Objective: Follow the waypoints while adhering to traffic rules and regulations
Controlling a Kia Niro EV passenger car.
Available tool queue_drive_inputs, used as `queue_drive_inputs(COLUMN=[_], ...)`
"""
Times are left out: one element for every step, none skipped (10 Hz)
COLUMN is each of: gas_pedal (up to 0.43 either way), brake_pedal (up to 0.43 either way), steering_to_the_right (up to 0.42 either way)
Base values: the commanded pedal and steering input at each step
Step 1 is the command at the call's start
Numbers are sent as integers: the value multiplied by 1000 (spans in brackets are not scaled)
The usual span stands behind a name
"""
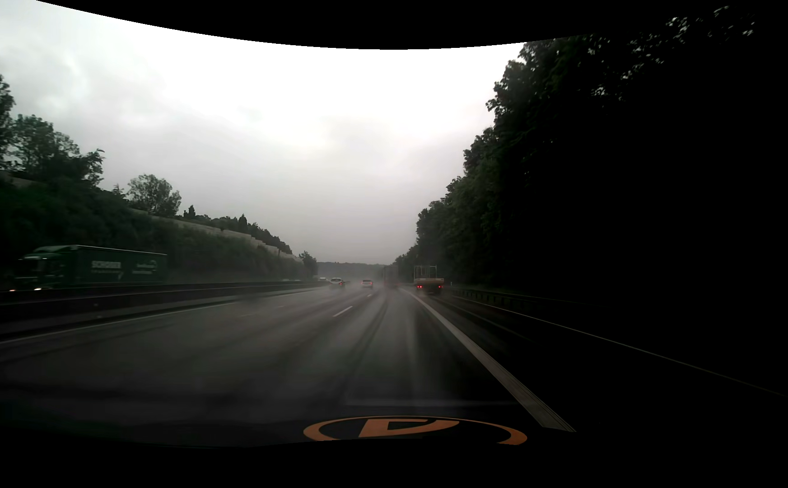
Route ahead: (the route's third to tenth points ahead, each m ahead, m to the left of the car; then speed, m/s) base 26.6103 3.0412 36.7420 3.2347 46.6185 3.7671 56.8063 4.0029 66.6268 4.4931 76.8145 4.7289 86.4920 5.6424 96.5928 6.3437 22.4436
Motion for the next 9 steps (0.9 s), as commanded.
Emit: queue_drive_inputs(gas_pedal=[79, 79, 59, 20, 0, 0, 0, 0, 0], brake_pedal=[0, 0, 0, 0, 0, 0, 0, 0, 0], steering_to_the_right=[-4, -4, -5, -5, -5, -5, -5, -5, -6])
